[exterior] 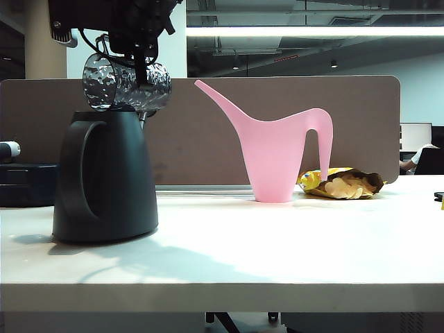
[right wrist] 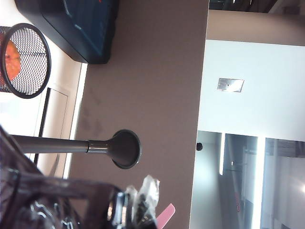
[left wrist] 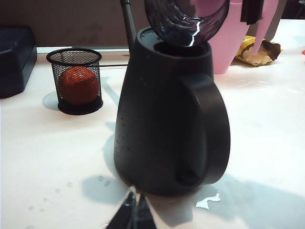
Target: Pour the water from the cup into the kettle.
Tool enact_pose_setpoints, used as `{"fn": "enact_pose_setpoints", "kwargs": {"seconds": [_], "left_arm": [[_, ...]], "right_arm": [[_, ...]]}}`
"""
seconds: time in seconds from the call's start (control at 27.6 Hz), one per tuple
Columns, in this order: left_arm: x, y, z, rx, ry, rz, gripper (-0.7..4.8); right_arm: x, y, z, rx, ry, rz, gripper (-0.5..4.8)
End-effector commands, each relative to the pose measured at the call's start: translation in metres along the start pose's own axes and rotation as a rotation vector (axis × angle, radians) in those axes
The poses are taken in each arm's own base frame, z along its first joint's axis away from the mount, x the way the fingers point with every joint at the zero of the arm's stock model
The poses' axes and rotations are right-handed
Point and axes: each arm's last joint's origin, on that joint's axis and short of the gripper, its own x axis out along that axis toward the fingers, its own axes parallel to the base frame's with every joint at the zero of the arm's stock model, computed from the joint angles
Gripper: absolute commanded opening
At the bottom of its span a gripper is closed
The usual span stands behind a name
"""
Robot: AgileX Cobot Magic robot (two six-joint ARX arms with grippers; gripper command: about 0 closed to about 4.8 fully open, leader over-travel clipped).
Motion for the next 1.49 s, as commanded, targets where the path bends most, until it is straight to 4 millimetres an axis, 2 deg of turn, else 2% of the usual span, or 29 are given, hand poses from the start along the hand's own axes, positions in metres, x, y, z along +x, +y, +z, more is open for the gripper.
{"fn": "enact_pose_setpoints", "kwargs": {"seconds": [0.04, 0.51, 0.76, 0.94, 1.05, 1.12, 1.2, 1.49], "left_arm": [[0.0, 0.0, 0.001, 0.0, -0.008, -0.008, -0.05], [0.0, 0.0, 0.001, -0.001, -0.007, -0.008, -0.05], [0.0, 0.0, 0.001, -0.001, -0.007, -0.004, -0.05], [0.0, 0.0, 0.001, -0.001, -0.007, -0.005, -0.05], [0.0, 0.0, 0.001, -0.001, -0.007, -0.005, -0.05], [0.0, 0.0, 0.001, -0.001, -0.007, -0.004, -0.05], [0.0, 0.0, 0.001, -0.001, -0.007, -0.004, -0.05], [0.0, 0.0, 0.001, -0.001, -0.007, -0.004, -0.05]], "right_arm": [[-0.003, -0.009, -0.001, 0.013, 0.008, -0.031, -0.03], [-0.019, -0.04, -0.015, 0.116, 0.048, -0.101, -0.03], [-0.032, -0.065, -0.034, 0.202, 0.107, -0.161, -0.03], [-0.047, -0.089, -0.059, 0.354, 0.159, -0.228, -0.03], [-0.064, -0.11, -0.088, 0.48, 0.219, -0.281, -0.03], [-0.079, -0.122, -0.112, 0.635, 0.25, -0.298, -0.03], [-0.091, -0.129, -0.133, 0.769, 0.288, -0.307, -0.03], [-0.116, -0.133, -0.176, 1.018, 0.362, -0.274, -0.03]]}}
